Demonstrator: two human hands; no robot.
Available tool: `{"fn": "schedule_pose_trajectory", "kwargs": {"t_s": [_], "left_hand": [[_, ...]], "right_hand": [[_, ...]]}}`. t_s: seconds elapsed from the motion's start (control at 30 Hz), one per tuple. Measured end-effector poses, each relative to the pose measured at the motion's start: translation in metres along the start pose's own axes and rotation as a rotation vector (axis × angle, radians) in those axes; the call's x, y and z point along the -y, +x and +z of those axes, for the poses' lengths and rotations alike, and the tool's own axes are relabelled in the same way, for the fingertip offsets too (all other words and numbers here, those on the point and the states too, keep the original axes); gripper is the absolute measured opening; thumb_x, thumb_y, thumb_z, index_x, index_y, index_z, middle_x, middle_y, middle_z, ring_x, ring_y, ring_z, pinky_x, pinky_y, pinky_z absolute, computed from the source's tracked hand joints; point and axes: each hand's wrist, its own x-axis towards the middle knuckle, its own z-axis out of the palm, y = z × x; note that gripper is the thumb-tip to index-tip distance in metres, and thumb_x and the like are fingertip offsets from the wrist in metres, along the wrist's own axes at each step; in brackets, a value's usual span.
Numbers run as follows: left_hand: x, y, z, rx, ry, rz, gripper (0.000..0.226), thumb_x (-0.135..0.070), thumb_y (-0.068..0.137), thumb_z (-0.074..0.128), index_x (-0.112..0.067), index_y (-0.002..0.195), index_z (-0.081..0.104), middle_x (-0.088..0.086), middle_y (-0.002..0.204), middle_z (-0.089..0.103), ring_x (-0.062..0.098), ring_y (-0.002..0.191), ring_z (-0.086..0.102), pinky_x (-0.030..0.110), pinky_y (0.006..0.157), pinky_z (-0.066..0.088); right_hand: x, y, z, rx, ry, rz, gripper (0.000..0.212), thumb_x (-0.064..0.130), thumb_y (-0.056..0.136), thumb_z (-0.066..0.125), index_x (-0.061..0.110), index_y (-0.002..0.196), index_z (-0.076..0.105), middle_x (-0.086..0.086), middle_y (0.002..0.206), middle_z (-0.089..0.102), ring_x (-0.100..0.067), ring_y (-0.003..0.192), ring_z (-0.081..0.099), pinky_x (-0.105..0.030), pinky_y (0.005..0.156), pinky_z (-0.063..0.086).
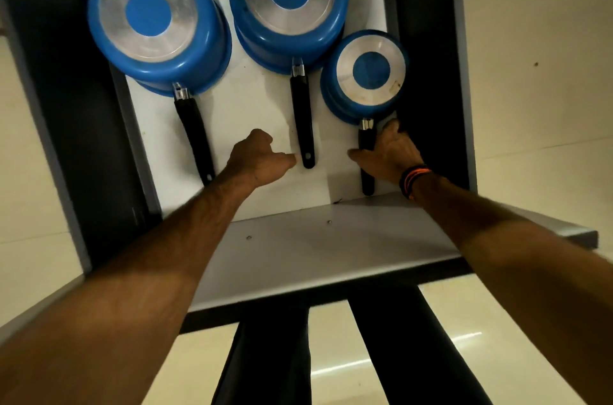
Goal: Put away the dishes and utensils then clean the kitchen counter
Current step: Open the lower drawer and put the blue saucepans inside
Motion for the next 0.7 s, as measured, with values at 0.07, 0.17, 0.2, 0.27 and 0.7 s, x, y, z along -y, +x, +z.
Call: {"fn": "schedule_pose_trajectory", "kwargs": {"t_s": [0.07,0.17,0.2,0.27,0.7], "left_hand": [[0.003,-0.014,-0.006,0.004,0.040,0.000,0.075,-0.048,0.086,0.068,-0.014,0.146,0.038,0.006,0.150,0.043,0.026,0.135,0.043,0.031,0.103,0.037],[0.004,-0.036,-0.016,-0.005,0.054,0.019,0.077,-0.054,0.087,0.065,-0.014,0.147,0.039,0.005,0.151,0.042,0.026,0.136,0.042,0.030,0.104,0.036],[0.004,-0.045,-0.020,-0.017,0.058,0.029,0.076,-0.055,0.087,0.064,-0.014,0.146,0.039,0.004,0.151,0.043,0.026,0.136,0.042,0.029,0.105,0.035],[0.006,-0.065,-0.024,-0.041,0.063,0.054,0.073,-0.054,0.089,0.062,-0.014,0.146,0.040,0.003,0.150,0.044,0.025,0.136,0.041,0.030,0.107,0.034],[0.060,-0.215,0.015,-0.309,0.249,0.229,0.078,-0.071,0.091,0.036,-0.012,0.141,0.046,0.012,0.141,0.053,0.032,0.128,0.049,0.041,0.106,0.041]], "right_hand": [[0.003,-0.017,-0.008,0.038,-0.037,-0.032,0.093,0.043,0.084,0.072,-0.001,0.149,0.020,-0.022,0.148,0.037,-0.038,0.134,0.042,-0.041,0.105,0.042],[0.009,-0.042,-0.017,0.066,-0.107,-0.130,0.087,0.044,0.086,0.070,-0.002,0.147,0.028,-0.020,0.144,0.042,-0.034,0.130,0.045,-0.040,0.103,0.043],[0.011,-0.052,-0.020,0.061,-0.124,-0.162,0.085,0.043,0.087,0.070,-0.001,0.147,0.029,-0.019,0.142,0.045,-0.033,0.128,0.047,-0.038,0.101,0.043],[0.014,-0.070,-0.025,0.041,-0.127,-0.215,0.083,0.042,0.088,0.069,0.000,0.148,0.029,-0.017,0.138,0.051,-0.031,0.125,0.051,-0.036,0.097,0.045],[-0.055,-0.206,-0.010,-0.344,-0.265,-0.602,0.055,0.060,0.098,0.039,0.012,0.115,0.061,-0.012,0.108,0.064,-0.032,0.101,0.060,-0.046,0.091,0.048]]}}
